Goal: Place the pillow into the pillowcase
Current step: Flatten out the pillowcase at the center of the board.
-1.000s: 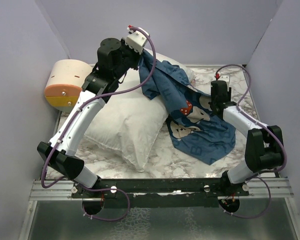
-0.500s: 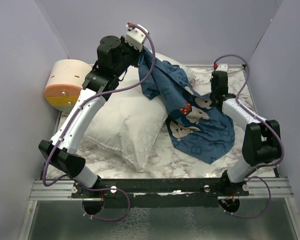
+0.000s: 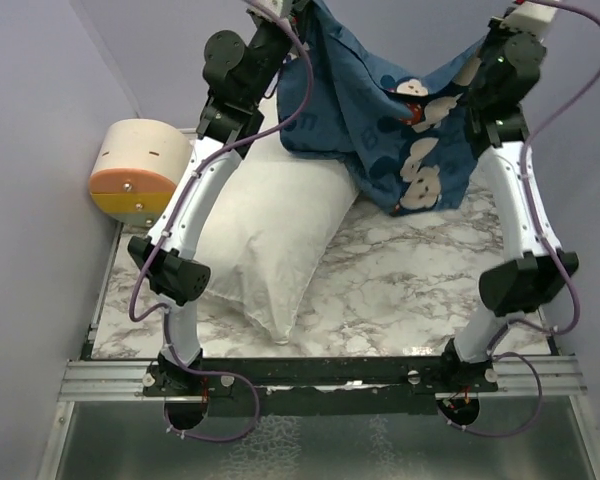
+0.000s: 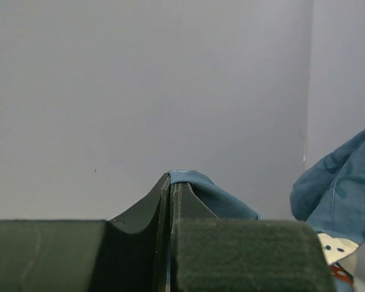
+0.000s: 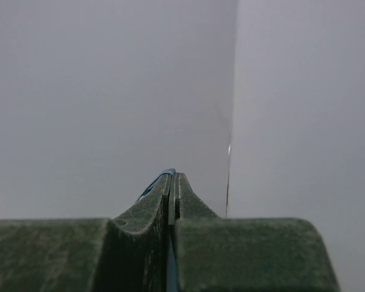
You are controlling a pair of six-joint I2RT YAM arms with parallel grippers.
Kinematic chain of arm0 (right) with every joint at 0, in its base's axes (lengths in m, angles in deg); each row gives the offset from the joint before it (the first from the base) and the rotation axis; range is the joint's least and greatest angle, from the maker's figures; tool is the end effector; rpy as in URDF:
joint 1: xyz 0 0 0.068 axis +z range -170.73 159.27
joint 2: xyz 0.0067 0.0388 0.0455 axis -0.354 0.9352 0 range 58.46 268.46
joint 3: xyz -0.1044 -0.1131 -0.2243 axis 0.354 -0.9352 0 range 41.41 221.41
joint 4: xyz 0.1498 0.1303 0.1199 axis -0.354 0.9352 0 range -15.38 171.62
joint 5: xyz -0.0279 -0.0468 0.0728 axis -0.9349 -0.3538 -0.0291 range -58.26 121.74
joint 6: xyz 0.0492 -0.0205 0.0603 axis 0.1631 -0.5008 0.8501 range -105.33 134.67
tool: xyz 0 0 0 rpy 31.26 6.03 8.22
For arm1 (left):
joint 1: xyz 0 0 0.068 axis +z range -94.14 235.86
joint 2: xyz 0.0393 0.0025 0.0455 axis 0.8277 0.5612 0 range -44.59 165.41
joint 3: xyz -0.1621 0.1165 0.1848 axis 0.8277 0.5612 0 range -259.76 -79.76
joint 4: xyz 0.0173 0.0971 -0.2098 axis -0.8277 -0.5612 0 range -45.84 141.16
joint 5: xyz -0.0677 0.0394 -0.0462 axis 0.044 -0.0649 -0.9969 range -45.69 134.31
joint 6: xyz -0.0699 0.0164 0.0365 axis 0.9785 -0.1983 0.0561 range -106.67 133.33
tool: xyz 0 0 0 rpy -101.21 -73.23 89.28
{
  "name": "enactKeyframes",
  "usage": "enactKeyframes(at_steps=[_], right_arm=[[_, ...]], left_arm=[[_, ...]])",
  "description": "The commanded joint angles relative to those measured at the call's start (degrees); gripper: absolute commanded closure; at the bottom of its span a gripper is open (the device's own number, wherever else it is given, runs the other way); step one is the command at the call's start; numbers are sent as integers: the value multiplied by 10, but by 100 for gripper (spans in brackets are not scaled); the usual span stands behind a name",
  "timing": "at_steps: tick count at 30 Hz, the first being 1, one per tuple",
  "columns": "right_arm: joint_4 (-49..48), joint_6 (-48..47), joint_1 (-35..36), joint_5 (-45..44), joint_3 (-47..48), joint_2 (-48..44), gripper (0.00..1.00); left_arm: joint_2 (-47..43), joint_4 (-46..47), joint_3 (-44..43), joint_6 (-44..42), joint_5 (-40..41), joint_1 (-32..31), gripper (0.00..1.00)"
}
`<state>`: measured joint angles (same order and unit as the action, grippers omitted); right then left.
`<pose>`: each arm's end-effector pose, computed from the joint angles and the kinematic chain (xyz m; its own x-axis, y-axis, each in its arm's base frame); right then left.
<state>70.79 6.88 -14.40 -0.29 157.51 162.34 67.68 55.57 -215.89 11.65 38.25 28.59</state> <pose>0.4082 0.0082 0.5096 0.2162 -0.0917 -0.9720 0.4465 0.8947 0.0149 0.3668 -0.1974 0.5660 0.4366 -0.1924 -0.8789 0.5258 0.8473 0.0757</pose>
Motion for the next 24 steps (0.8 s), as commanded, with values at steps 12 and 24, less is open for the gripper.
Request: enactKeyframes(at_steps=[12, 24], right_arm=[[-153, 42, -1, -14, -498, -433, 99], [-2, 259, -1, 141, -861, -753, 92]], left_arm=[[-386, 249, 549, 12, -241, 1, 100], [-531, -3, 879, 36, -293, -103, 100]])
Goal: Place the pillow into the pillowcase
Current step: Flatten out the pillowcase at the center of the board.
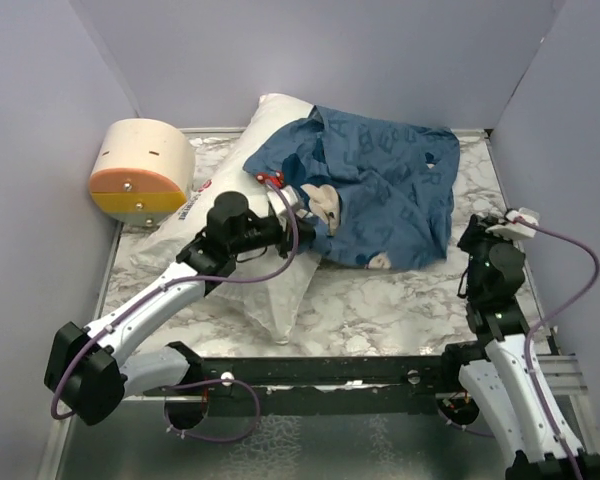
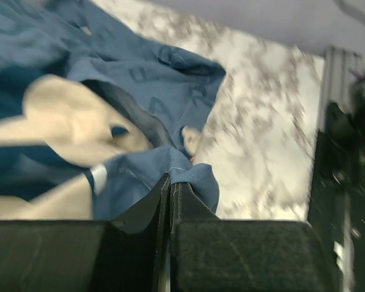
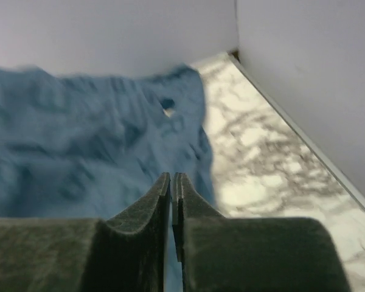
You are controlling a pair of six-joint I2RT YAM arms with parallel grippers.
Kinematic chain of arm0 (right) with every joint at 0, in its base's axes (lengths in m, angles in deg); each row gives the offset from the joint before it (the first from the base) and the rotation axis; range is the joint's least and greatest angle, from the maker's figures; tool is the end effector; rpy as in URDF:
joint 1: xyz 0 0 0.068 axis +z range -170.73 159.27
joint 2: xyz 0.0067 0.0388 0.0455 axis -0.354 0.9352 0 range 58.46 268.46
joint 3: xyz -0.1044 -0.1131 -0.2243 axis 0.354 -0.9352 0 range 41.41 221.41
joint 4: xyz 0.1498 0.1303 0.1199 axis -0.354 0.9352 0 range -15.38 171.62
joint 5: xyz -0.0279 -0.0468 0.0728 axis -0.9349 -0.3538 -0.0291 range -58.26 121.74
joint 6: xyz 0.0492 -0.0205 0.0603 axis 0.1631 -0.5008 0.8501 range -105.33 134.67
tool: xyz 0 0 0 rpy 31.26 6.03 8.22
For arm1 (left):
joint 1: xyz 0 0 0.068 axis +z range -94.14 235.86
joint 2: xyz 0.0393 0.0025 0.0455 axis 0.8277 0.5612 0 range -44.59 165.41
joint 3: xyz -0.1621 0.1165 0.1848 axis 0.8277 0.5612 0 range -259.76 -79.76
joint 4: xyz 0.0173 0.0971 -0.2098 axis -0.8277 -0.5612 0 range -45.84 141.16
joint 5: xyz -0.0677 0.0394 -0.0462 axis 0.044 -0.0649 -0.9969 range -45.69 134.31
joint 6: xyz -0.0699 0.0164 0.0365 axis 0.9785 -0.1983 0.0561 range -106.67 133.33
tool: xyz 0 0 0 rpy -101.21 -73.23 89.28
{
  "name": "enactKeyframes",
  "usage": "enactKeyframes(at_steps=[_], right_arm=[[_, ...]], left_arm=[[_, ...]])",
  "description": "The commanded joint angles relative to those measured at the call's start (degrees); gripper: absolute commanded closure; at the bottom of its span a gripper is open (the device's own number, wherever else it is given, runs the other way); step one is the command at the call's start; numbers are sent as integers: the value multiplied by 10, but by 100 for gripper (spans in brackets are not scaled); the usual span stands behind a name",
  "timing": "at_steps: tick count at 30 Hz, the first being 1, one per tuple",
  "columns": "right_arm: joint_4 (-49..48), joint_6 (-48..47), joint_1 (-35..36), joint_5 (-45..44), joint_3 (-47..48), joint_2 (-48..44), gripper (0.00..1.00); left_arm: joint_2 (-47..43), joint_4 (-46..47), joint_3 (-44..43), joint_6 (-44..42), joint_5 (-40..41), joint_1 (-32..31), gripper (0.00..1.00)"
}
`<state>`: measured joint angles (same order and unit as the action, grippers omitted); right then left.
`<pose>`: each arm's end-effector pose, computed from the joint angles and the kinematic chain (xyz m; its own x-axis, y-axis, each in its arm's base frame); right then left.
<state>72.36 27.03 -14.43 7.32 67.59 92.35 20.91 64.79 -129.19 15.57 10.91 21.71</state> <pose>0.1598 -0.0112 0.2781 -0.0261 0.1931 -0.9808 0.3221 0.9304 0.1746 0.1972 -0.1801 0.3461 -0.0713 0.0089 -0.9974 0.9217 0.3828 -0.0625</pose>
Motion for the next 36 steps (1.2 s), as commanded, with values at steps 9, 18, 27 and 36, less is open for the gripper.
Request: enactKeyframes(at_steps=[9, 18, 27, 36], right_arm=[[60, 17, -1, 183, 165, 72, 35], [50, 114, -1, 102, 143, 325, 8], [72, 205, -9, -33, 216, 538, 0], [140, 247, -42, -69, 322, 691, 5]], left_arm=[[-77, -207, 3, 17, 8, -69, 100], [-115, -207, 20, 44, 10, -85, 100], [-138, -203, 39, 45, 10, -86, 100], [-166, -209, 51, 48, 18, -87, 100]])
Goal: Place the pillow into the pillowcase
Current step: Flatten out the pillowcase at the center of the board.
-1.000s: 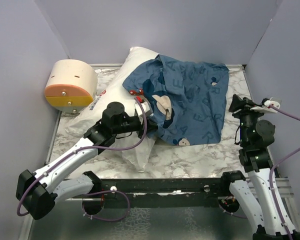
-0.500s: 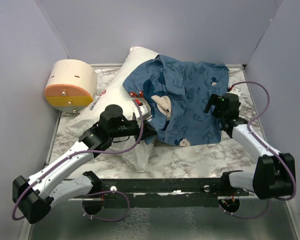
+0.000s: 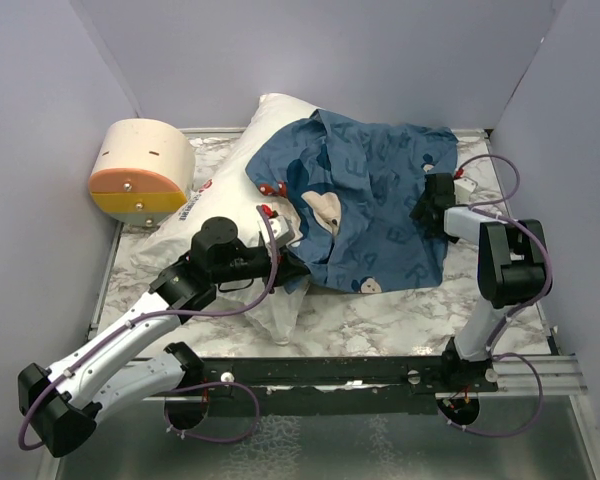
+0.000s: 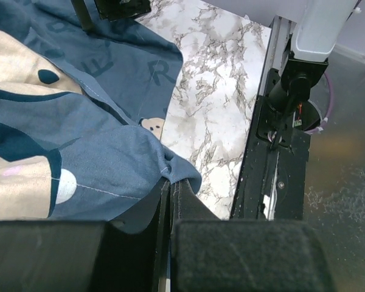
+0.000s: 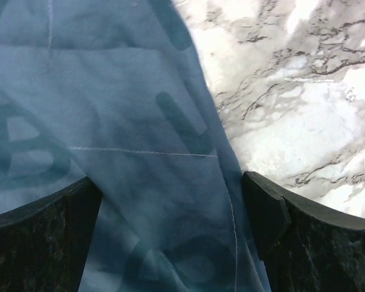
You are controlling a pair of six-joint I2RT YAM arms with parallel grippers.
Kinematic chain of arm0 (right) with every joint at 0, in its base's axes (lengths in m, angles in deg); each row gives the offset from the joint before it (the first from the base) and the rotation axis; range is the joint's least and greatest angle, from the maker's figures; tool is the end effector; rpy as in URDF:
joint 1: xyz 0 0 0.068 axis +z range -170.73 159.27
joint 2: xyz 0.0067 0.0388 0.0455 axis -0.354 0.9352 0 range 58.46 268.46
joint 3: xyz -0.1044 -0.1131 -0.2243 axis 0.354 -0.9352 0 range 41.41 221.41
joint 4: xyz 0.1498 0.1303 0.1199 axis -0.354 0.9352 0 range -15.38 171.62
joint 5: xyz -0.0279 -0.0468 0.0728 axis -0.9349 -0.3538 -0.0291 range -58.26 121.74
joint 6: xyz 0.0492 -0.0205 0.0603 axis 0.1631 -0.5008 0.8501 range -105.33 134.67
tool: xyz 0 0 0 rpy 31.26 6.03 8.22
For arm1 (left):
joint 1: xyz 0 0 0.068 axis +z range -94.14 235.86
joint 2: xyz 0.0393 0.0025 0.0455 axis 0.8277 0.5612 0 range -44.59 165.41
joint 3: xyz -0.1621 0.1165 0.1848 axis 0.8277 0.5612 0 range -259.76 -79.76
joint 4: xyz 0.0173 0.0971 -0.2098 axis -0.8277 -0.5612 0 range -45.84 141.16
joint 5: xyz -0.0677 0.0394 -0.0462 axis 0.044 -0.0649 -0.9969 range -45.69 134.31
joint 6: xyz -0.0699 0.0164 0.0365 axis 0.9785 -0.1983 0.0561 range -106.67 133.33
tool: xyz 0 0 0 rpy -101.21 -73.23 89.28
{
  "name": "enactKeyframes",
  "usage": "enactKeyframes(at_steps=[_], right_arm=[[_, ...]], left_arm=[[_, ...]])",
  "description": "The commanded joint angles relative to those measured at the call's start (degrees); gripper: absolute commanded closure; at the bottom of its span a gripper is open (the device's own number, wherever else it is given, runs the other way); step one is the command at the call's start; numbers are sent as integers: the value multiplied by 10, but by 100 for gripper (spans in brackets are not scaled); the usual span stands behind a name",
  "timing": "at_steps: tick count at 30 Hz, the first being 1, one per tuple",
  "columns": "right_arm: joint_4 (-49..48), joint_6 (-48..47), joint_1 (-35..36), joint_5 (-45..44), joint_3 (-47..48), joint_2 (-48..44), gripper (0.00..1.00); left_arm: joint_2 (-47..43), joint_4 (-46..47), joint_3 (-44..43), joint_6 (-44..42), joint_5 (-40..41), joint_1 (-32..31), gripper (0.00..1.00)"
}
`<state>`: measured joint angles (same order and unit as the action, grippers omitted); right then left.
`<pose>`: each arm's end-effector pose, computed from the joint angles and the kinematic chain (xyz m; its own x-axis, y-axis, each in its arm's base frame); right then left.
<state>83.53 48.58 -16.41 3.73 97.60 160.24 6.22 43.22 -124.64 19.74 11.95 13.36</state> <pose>0.3459 -0.0066 0.1506 -0.5592 0.4516 -0.6952 0.6233 0.7820 0.0066 0.1228 -0.1631 0.3234 -0.2822 0.1306 -0.9504 0.9281 0.2881 -0.2359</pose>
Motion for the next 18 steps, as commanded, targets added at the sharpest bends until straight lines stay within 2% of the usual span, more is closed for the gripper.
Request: enactKeyframes(at_steps=[1, 2, 4, 5, 8, 13, 16, 18], right_arm=[[28, 36, -34, -20, 21, 12, 10], [26, 43, -46, -9, 16, 9, 21], [14, 59, -74, 23, -8, -8, 68], [13, 68, -88, 30, -22, -22, 81], [5, 92, -114, 9, -69, -94, 85], [2, 123, -148, -106, -128, -285, 89], [-6, 119, -172, -167, -123, -376, 91], [25, 133, -173, -202, -95, -390, 91]], left_arm=[[-19, 7, 6, 5, 8, -3, 100], [-20, 8, 5, 6, 7, -3, 100], [-20, 12, 3, 6, 4, -3, 100], [-20, 14, 3, 6, 3, -3, 100], [-17, 17, -3, 6, -3, -3, 100], [1, 28, -11, 8, -21, -4, 100], [23, 49, -12, 22, -38, -5, 100], [43, 68, -8, 36, -48, -8, 100]])
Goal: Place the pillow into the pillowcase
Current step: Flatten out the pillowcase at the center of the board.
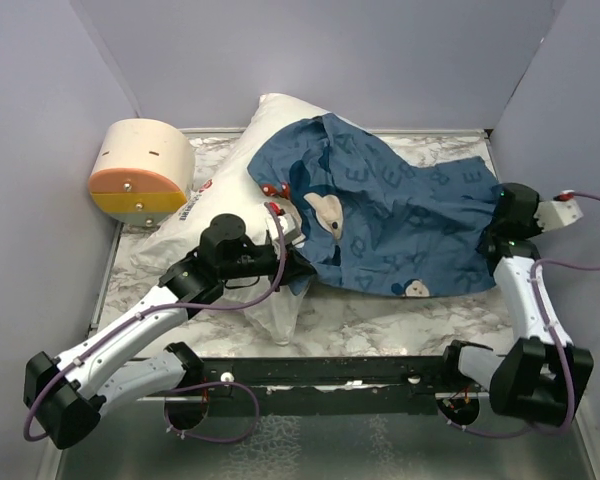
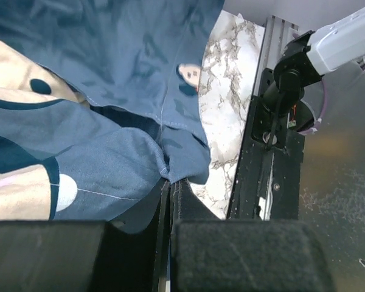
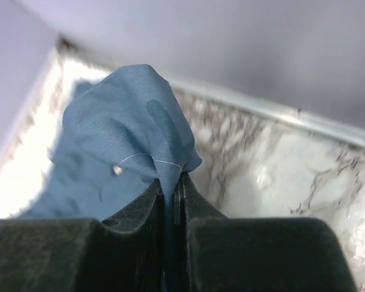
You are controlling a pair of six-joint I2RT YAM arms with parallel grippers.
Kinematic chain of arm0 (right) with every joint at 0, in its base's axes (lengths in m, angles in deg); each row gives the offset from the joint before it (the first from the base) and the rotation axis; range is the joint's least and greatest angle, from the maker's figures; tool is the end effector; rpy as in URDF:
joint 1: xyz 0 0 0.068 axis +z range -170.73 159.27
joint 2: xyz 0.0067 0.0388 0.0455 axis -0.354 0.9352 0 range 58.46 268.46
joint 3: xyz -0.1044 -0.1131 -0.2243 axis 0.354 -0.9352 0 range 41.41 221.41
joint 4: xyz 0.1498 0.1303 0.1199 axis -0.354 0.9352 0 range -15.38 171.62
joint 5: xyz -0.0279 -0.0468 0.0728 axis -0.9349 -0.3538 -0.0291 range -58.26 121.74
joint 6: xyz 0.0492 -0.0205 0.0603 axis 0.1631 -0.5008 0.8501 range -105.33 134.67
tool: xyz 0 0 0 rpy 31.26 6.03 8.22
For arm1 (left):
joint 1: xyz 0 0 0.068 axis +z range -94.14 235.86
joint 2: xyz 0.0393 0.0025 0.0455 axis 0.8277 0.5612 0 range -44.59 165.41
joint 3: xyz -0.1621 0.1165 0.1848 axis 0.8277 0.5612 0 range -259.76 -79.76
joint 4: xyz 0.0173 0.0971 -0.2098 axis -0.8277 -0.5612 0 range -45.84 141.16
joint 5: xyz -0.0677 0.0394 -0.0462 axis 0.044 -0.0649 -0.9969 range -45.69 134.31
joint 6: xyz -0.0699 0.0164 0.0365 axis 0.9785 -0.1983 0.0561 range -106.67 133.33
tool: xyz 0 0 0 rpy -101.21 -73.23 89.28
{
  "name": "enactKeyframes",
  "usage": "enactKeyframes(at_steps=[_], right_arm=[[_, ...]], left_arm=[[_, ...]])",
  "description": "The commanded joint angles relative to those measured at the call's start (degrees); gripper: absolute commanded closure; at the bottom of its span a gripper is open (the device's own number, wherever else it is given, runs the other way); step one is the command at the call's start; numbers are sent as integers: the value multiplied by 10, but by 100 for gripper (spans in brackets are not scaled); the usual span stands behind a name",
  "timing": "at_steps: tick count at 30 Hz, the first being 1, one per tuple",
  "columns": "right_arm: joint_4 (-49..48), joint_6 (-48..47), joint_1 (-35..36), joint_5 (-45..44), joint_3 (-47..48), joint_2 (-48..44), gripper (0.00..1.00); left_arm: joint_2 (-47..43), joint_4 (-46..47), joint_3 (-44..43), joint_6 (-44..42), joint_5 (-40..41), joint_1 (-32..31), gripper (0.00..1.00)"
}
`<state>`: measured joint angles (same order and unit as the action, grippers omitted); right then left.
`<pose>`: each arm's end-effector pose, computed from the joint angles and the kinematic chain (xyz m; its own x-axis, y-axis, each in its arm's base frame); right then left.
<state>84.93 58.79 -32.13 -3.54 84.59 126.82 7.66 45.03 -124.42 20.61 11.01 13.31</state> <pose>0.2351 -0.0883 0.2458 0.0246 0.5747 -0.8180 0.8429 0.4280 0.3260 0.1262 -0.1678 0.3217 -0.2948 0.1267 -0.9471 0.9282 0.2733 -0.2523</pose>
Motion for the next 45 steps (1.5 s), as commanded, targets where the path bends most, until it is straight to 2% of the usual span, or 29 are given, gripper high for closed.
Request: enactKeyframes(at_steps=[1, 2, 3, 7, 11, 13, 17, 22, 25, 31, 35, 41, 43, 45], right_arm=[[32, 45, -16, -132, 56, -49, 90], [41, 52, -16, -125, 63, -39, 88], [43, 56, -16, -114, 64, -30, 79], [37, 41, -16, -58, 48, -14, 39], [-16, -46, -16, 24, 12, -80, 20], [-56, -129, -16, 108, -3, -128, 13], [-148, -206, -16, 333, -34, -161, 11], [-157, -195, -16, 550, 8, -31, 14], [-161, -192, -9, 619, 19, 43, 16], [-121, -190, -2, 605, 33, 133, 19], [-88, -149, -2, 572, 63, 204, 19], [-1, -37, 0, 451, 114, 277, 19], [22, -6, 0, 417, 123, 289, 23], [20, 13, 0, 402, 121, 297, 32]], left_arm=[[40, 58, -9, 33, -42, -12, 100], [52, 62, -9, 38, -45, -18, 100], [64, 63, -11, 40, -49, -25, 100], [103, 62, -11, 41, -45, -66, 100], [134, 66, -7, 43, -40, -112, 100], [154, 66, -11, 42, -39, -134, 100], [195, 55, -35, 32, -42, -166, 100], [242, 39, -57, 22, -33, -195, 100], [279, 48, -60, 11, -29, -204, 100], [389, 27, -102, 9, -24, -214, 100], [428, -21, -138, 10, 17, -216, 100], [378, -23, -119, 20, 58, -217, 100], [361, -25, -110, 23, 62, -217, 100], [349, -35, -108, 22, 65, -216, 100]])
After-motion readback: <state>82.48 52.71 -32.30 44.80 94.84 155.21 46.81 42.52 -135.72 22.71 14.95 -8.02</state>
